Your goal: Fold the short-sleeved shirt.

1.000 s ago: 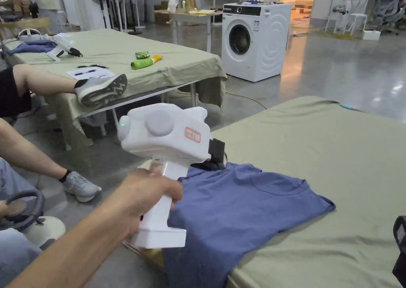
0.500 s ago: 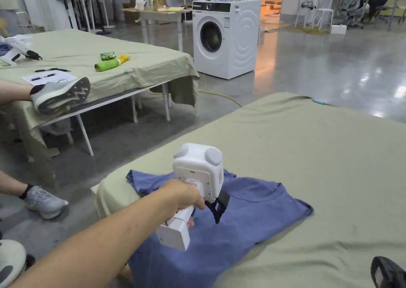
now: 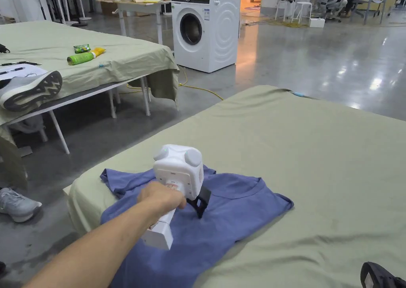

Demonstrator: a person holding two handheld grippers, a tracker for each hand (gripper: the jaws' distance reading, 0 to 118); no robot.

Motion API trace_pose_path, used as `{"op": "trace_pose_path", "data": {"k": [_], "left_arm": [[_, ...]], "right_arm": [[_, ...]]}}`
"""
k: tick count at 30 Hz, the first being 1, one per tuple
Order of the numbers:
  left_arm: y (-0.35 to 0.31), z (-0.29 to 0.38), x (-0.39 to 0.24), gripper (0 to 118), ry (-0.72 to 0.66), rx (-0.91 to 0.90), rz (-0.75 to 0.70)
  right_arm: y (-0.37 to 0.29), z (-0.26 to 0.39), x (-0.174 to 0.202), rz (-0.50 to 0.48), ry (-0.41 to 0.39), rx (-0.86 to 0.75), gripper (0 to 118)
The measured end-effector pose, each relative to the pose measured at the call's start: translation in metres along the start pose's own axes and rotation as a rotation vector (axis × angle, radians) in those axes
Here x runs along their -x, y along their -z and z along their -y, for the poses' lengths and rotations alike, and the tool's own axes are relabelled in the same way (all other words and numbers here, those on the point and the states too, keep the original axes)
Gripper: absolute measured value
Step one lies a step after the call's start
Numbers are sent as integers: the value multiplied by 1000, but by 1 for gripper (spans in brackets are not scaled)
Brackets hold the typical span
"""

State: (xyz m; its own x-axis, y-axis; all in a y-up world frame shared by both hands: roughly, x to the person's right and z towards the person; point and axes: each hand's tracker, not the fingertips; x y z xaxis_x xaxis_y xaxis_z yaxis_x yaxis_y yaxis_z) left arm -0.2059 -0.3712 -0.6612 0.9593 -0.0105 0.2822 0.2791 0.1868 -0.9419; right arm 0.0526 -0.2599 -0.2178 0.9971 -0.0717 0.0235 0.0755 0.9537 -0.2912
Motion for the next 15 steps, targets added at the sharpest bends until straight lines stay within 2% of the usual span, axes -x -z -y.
{"op": "trace_pose_path", "data": {"k": [2, 3, 4, 7, 12, 13, 15], "left_arm": [[-9, 10, -1, 73, 5, -103, 12], [-14, 10, 2, 21, 0, -106, 73], [-17, 6, 3, 0, -17, -135, 60], [-16, 37, -9, 0, 35, -143, 25], [-33, 24, 2, 0, 61, -213, 33], [-42, 23, 7, 0, 50, -255, 71], [-65, 31, 11, 0, -7, -313, 244]], "right_arm": [[-1, 0, -3, 3, -4, 1, 2], [-2, 1, -4, 7, -7, 0, 2], [-2, 1, -5, 9, -8, 1, 2], [-3, 2, -9, 9, 17, 0, 2], [-12, 2, -13, 6, 46, -7, 2], [-15, 2, -13, 11, 39, -12, 2], [-22, 1, -17, 11, 40, -19, 2]]}}
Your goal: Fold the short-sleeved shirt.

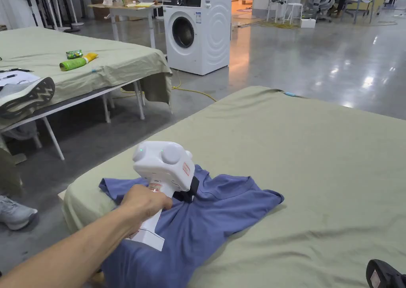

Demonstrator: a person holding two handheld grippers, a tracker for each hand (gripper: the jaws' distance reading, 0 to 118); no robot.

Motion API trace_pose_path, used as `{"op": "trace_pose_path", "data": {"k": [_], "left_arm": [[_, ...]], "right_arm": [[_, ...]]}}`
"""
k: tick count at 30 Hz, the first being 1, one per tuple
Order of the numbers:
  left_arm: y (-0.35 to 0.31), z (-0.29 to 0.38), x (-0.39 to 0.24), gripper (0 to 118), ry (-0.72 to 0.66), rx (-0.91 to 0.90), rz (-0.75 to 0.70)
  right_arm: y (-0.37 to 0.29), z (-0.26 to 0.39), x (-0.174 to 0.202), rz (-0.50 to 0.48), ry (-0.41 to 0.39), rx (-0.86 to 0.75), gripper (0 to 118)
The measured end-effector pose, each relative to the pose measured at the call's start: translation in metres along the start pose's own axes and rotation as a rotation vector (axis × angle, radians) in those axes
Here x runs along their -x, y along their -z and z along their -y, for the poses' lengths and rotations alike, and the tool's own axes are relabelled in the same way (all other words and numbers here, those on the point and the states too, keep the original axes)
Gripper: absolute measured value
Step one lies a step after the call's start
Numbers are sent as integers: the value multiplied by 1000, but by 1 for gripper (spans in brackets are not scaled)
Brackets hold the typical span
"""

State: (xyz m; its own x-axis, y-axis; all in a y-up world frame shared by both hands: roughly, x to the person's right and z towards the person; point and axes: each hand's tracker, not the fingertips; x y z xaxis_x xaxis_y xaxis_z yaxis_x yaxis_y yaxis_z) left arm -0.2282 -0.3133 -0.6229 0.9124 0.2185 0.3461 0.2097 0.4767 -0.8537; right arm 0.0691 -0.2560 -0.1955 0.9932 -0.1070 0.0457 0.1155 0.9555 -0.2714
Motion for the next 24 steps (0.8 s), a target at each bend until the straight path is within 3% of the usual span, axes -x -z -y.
{"op": "trace_pose_path", "data": {"k": [4, 9, 11, 16, 24], "left_arm": [[-47, -11, -39, 0, 69, -91, 147], [-80, -17, -139, 0, 133, -161, 360], [-80, -15, -199, 0, 232, -160, 394], [-66, 6, -352, 0, 358, -102, 668], [-50, 102, -572, 0, 668, -6, 960]], "right_arm": [[-19, -1, -13, 16, 43, -30, 2], [-55, 0, -40, 82, 114, -72, 2], [-77, 0, -53, 129, 125, -95, 2], [-132, -4, -87, 279, 100, -144, 2], [-215, 3, -137, 498, 144, -199, 2]]}}
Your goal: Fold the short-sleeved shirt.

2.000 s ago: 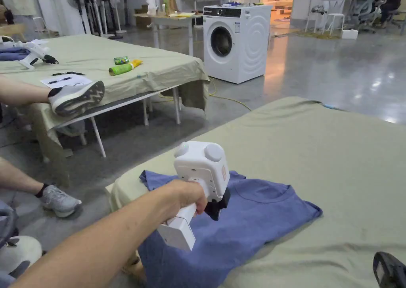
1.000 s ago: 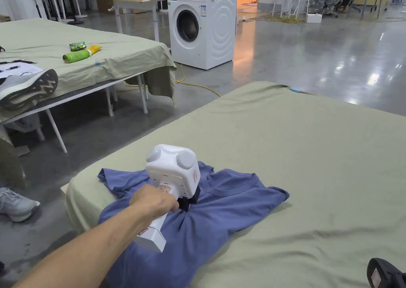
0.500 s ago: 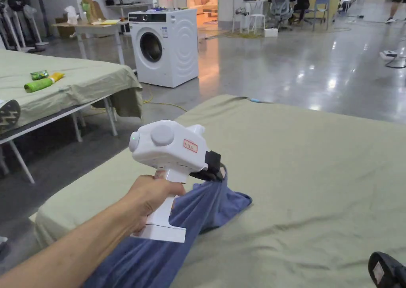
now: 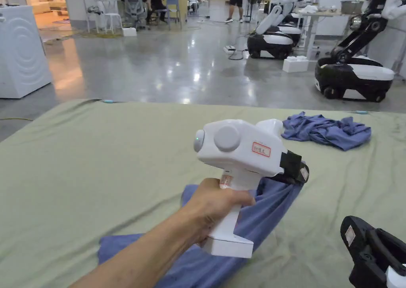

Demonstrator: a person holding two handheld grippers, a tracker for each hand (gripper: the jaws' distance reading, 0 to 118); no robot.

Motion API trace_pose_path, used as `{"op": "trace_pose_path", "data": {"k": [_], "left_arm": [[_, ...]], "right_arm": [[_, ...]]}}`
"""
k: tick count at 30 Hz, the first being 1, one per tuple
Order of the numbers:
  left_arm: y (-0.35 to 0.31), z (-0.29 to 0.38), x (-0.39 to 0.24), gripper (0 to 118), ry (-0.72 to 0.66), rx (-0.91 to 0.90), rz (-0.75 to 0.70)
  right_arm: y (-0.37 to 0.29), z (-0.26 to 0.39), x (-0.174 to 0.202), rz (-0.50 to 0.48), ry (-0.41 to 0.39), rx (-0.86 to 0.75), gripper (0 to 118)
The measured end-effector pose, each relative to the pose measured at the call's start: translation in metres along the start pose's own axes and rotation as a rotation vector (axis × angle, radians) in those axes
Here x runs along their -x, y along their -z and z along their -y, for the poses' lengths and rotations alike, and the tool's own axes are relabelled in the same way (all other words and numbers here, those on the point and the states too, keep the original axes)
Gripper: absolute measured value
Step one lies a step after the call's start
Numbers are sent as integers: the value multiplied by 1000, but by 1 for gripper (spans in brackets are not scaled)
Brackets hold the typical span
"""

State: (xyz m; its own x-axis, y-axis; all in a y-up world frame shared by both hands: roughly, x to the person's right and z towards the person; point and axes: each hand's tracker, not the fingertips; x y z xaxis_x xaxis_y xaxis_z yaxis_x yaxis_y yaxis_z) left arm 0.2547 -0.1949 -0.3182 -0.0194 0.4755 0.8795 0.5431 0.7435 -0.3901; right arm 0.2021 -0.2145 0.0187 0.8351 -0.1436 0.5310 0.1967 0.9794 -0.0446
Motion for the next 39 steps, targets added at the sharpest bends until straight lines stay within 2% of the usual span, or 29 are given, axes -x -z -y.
{"op": "trace_pose_path", "data": {"k": [2, 6, 11, 12, 14, 15, 17, 20, 22, 23, 25, 26, 27, 28, 29, 31, 32, 34, 39], "left_arm": [[40, 4, -25, 0, 25, 70, 59], [99, 38, -46, 0, 116, 201, 54], [124, 81, -16, 1, -34, 245, 11], [122, 81, -9, 19, -66, 245, -21], [103, 74, -1, 75, -119, 196, -14], [89, 67, -1, 84, -115, 174, -48], [38, 50, -7, 84, -61, 63, -49], [-57, 45, -30, 84, 105, -116, -187], [-132, 67, -43, 86, 145, -270, -310], [-167, 85, -50, 86, 140, -339, -414], [-224, 127, -54, 84, 155, -420, -456], [-244, 148, -57, 70, 149, -428, -533], [-259, 165, -58, 11, 151, -431, -602], [-278, 180, -63, 0, 138, -458, -728], [-276, 193, -58, 0, 113, -493, -828], [-286, 201, -44, 0, 7, -385, -765], [-287, 208, -39, 0, -27, -403, -748], [-294, 225, -42, 0, -29, -399, -839], [-299, 234, -39, 0, -49, -408, -819]], "right_arm": [[-8, 2, -15, 38, 8, 0, 2], [-17, 5, -32, 83, 21, 9, 2], [-21, 12, -36, 92, 23, 20, 2], [-21, 13, -35, 91, 28, 20, 2], [-20, 13, -36, 84, 41, 25, 2], [-20, 13, -35, 83, 41, 25, 2], [-20, 10, -32, 76, 34, 27, 2], [-21, 9, -29, 70, 4, 13, 2], [-22, 9, -29, 66, -1, 11, 2], [-22, 10, -28, 64, -2, 6, 2], [-19, 12, -26, 59, 2, 20, 2], [-18, 15, -26, 53, 7, 22, 2], [-17, 17, -24, 48, 10, 26, 2], [-16, 18, -20, 40, 5, 35, 2], [-15, 19, -17, 38, -4, 37, 2], [-14, 19, -11, 27, -6, 39, 2], [-13, 18, -8, 12, 0, 41, 2], [-11, 18, -1, 0, -2, 41, 2], [-9, 18, 12, -27, -33, 48, 2]]}}
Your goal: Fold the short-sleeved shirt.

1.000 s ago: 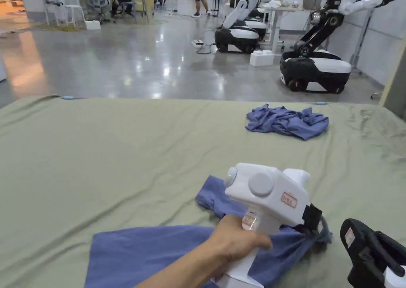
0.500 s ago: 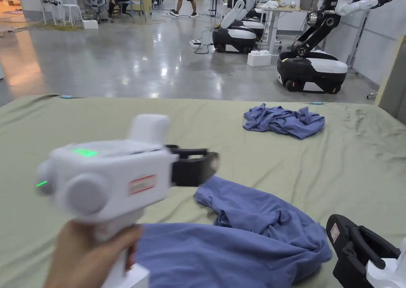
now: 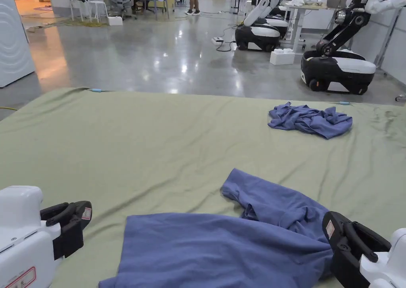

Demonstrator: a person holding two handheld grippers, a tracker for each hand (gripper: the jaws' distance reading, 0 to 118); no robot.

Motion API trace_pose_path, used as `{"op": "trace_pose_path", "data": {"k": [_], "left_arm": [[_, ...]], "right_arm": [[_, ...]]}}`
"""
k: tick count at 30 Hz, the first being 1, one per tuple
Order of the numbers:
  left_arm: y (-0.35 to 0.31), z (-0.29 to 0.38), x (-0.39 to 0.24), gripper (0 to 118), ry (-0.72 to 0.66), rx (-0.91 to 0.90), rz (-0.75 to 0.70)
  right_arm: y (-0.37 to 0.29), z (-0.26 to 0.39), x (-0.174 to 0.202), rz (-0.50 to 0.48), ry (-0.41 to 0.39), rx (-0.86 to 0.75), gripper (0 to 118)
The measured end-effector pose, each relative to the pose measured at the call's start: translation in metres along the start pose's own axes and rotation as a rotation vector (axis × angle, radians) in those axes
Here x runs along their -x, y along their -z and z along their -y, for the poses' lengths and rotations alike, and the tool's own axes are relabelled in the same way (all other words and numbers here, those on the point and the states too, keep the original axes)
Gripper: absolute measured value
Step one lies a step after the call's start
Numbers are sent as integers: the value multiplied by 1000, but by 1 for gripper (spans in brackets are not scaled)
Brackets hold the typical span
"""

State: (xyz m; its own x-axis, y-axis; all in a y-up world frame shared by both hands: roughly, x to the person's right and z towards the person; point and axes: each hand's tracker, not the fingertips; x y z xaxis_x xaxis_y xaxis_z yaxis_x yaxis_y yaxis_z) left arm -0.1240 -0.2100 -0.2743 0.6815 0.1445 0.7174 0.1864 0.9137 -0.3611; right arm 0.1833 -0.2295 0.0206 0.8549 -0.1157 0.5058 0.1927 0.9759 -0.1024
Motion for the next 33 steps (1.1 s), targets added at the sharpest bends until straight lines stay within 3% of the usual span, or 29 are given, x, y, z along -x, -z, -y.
{"op": "trace_pose_path", "data": {"k": [2, 3, 4, 5, 6, 8, 11, 13, 15, 16, 17, 18, 19, 20, 21, 23, 27, 28, 29, 30, 31, 33], "left_arm": [[15, -9, 0, 1, -10, 9, -5], [35, -16, 1, 25, -28, 98, 13], [57, -22, 4, 82, -57, 175, 54], [83, -25, 9, 104, -91, 215, 100], [119, -24, 19, 104, -139, 294, 135], [188, -14, 25, 104, -156, 398, 82], [261, 19, 18, 104, -19, 613, -96], [284, 40, 19, 104, -87, 687, -41], [293, 59, 13, 104, -87, 748, -89], [298, 61, 14, 104, 39, 684, -192], [295, 64, 8, 104, 68, 655, -198], [287, 61, -2, 98, 105, 613, -224], [281, 55, -9, 79, 138, 619, -197], [275, 57, -18, 42, 101, 698, -114], [264, 53, -27, 0, 201, 642, -153], [250, 48, -31, 0, 268, 604, -141], [224, 38, -5, 0, 32, 570, -46], [214, 33, -2, 0, -2, 547, -36], [204, 29, -1, 0, 7, 521, -41], [199, 29, -5, 0, 22, 492, -42], [188, 24, -8, 0, 29, 470, -36], [169, 16, -8, 0, -12, 420, -8]], "right_arm": [[2, 0, 2, -4, 1, 3, 2], [1, 0, 2, -6, 6, 3, 2], [1, 0, 2, -11, 14, 4, 2], [2, 0, 2, -16, 19, 5, 2], [2, 0, 2, -19, 19, 5, 2], [2, 1, 2, -15, 12, 11, 2], [-3, 1, -1, -12, 10, 15, 2], [-5, 3, -5, -8, 9, 20, 2], [-4, 4, -10, 6, 8, 30, 2], [-3, 5, -13, 9, 12, 36, 2], [-2, 6, -16, 14, 15, 40, 2], [-1, 6, -19, 22, 15, 44, 2], [0, 7, -21, 29, 11, 46, 2], [1, 7, -24, 36, 7, 49, 2], [5, 8, -28, 42, 5, 54, 2], [14, 8, -34, 51, 10, 65, 2], [67, -5, -58, 44, -24, 128, 3], [96, -13, -66, 54, -64, 190, 12], [128, -19, -75, 64, -86, 246, 37], [172, -23, -89, 63, -77, 302, 92], [224, -23, -106, 60, -44, 406, 111], [313, -12, -133, 106, -26, 589, 106]]}}
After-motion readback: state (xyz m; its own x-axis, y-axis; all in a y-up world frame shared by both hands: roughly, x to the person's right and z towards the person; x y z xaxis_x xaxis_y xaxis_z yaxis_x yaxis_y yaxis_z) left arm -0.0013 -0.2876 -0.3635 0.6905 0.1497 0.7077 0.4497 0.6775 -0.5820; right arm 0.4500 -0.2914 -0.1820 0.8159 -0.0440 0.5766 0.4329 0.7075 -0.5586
